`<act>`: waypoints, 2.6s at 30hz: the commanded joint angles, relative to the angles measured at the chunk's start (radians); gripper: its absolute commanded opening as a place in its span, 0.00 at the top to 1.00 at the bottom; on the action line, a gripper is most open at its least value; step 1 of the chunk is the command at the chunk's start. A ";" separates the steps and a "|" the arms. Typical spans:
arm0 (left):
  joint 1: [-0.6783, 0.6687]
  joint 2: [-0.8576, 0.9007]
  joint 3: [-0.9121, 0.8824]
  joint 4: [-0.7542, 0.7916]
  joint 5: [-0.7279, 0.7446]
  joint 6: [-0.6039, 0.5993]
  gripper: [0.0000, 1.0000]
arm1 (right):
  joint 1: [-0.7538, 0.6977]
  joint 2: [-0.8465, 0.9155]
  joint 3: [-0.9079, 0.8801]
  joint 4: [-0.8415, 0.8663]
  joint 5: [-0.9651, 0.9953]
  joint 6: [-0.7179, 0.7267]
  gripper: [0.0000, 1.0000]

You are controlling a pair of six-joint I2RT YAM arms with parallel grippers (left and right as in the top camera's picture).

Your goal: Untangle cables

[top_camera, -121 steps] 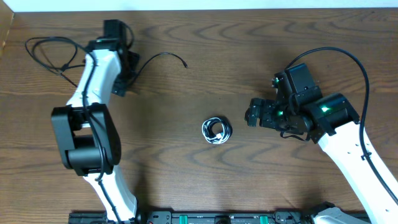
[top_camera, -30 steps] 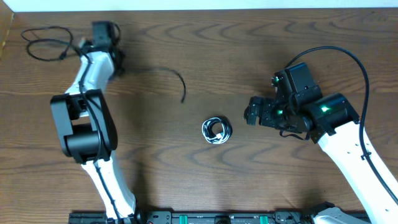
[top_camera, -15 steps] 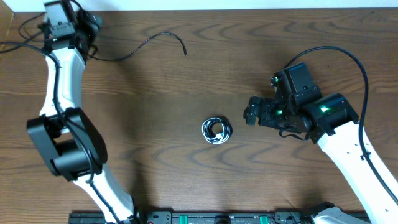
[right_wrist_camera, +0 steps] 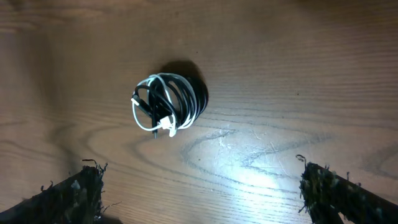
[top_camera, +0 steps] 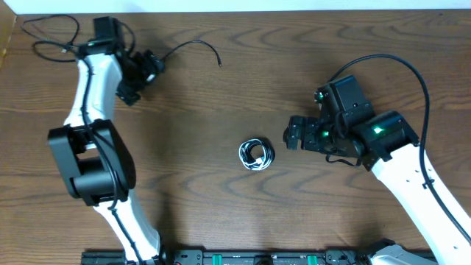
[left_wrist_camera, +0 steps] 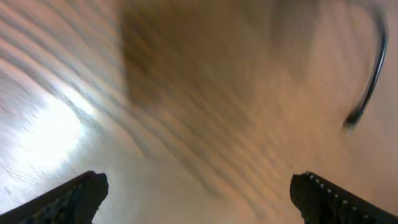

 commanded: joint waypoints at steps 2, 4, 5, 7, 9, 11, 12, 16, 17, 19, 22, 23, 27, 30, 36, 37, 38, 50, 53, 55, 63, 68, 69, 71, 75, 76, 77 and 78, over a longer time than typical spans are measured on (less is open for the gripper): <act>-0.080 -0.005 -0.005 -0.066 0.073 0.125 0.02 | 0.033 0.026 -0.005 -0.004 -0.003 0.003 0.01; -0.115 -0.005 -0.005 -0.109 0.118 0.196 0.01 | 0.041 0.037 -0.005 -0.004 0.006 0.003 0.01; -0.130 -0.005 -0.005 -0.135 0.116 0.209 0.02 | 0.043 0.041 -0.005 -0.006 0.017 0.003 0.01; -0.157 -0.005 -0.005 -0.180 0.085 0.211 0.01 | 0.043 0.051 -0.006 -0.008 0.032 0.003 0.01; -0.175 -0.005 -0.006 -0.225 0.072 0.211 0.01 | 0.041 0.060 -0.006 -0.006 0.050 0.008 0.01; -0.188 -0.004 -0.010 -0.259 0.071 0.211 0.01 | 0.041 0.069 -0.006 -0.004 0.090 0.034 0.01; -0.193 -0.004 -0.012 -0.277 0.056 0.211 0.01 | 0.041 0.075 -0.006 -0.004 0.114 0.046 0.01; -0.190 -0.003 -0.016 -0.320 -0.136 0.168 0.01 | 0.041 0.113 -0.006 -0.010 0.140 0.047 0.01; -0.178 -0.004 -0.016 -0.330 -0.177 0.129 0.01 | 0.042 0.126 -0.006 -0.013 0.119 0.047 0.01; -0.143 -0.004 -0.016 -0.349 -0.202 0.076 0.01 | 0.044 0.149 -0.006 -0.013 0.050 0.047 0.01; -0.085 -0.004 -0.016 -0.375 -0.201 0.014 0.01 | 0.059 0.190 -0.006 0.015 -0.043 0.047 0.01; -0.069 -0.003 -0.016 -0.385 -0.201 -0.004 0.01 | 0.068 0.205 -0.006 0.030 -0.061 0.047 0.01; -0.024 -0.004 -0.022 -0.410 -0.201 -0.007 0.01 | 0.123 0.283 -0.006 0.103 -0.063 0.047 0.02; -0.009 -0.003 -0.028 -0.430 -0.202 -0.006 0.01 | 0.149 0.348 -0.006 0.148 -0.043 0.047 0.08; -0.010 -0.003 -0.071 -0.423 -0.201 -0.007 0.01 | 0.151 0.438 -0.006 0.247 -0.055 0.055 0.22; -0.010 -0.003 -0.079 -0.418 -0.201 -0.007 0.01 | 0.151 0.444 -0.006 0.255 -0.054 0.053 0.28; -0.010 -0.003 -0.089 -0.410 -0.201 -0.007 0.01 | 0.151 0.447 -0.006 0.262 -0.054 0.042 0.34; -0.010 -0.003 -0.111 -0.378 -0.201 -0.007 0.01 | 0.153 0.437 0.026 0.247 -0.055 -0.135 0.60; -0.010 -0.003 -0.111 -0.377 -0.201 -0.007 0.01 | 0.166 0.438 0.026 0.237 -0.059 -0.204 0.57; -0.010 -0.003 -0.111 -0.376 -0.201 -0.007 0.01 | 0.179 0.438 0.026 0.235 -0.059 -0.246 0.57; -0.010 -0.003 -0.111 -0.374 -0.201 -0.007 0.01 | 0.239 0.438 0.024 0.267 0.031 -0.280 0.62; -0.010 -0.003 -0.111 -0.374 -0.201 -0.007 0.01 | 0.248 0.438 0.024 0.266 0.106 -0.274 0.65; -0.010 -0.003 -0.111 -0.374 -0.201 -0.007 0.01 | 0.247 0.438 0.024 0.266 0.106 -0.274 0.66; -0.010 -0.003 -0.111 -0.374 -0.201 -0.007 0.01 | 0.247 0.438 0.024 0.266 0.107 -0.274 0.65; -0.010 -0.003 -0.111 -0.374 -0.201 -0.007 0.01 | 0.248 0.438 0.017 0.284 0.110 -0.274 0.67; -0.010 -0.003 -0.111 -0.375 -0.201 -0.007 0.01 | 0.249 0.438 0.011 0.298 0.110 -0.274 0.69; -0.010 -0.003 -0.111 -0.375 -0.200 -0.007 0.01 | 0.249 0.438 0.008 0.307 0.110 -0.274 0.71; -0.010 -0.003 -0.111 -0.375 -0.200 -0.007 0.01 | 0.249 0.438 0.008 0.313 0.106 -0.274 0.74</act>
